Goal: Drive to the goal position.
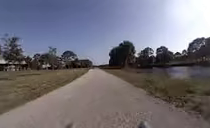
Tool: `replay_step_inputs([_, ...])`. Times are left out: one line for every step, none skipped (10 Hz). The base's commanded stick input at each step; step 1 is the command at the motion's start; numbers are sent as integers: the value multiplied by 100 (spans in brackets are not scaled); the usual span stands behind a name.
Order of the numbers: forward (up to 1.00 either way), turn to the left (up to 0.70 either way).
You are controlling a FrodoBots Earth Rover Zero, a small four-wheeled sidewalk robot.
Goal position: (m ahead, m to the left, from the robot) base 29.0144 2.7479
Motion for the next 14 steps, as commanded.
replay_step_inputs([100, 3])
replay_step_inputs([100, 3])
replay_step_inputs([100, 3])
replay_step_inputs([100, 3])
replay_step_inputs([100, 3])
replay_step_inputs([100, 3])
replay_step_inputs([100, 3])
replay_step_inputs([100, 3])
replay_step_inputs([100, 3])
replay_step_inputs([100, 3])
replay_step_inputs([100, 3])
replay_step_inputs([100, 3])
replay_step_inputs([100, 3])
replay_step_inputs([100, 3])
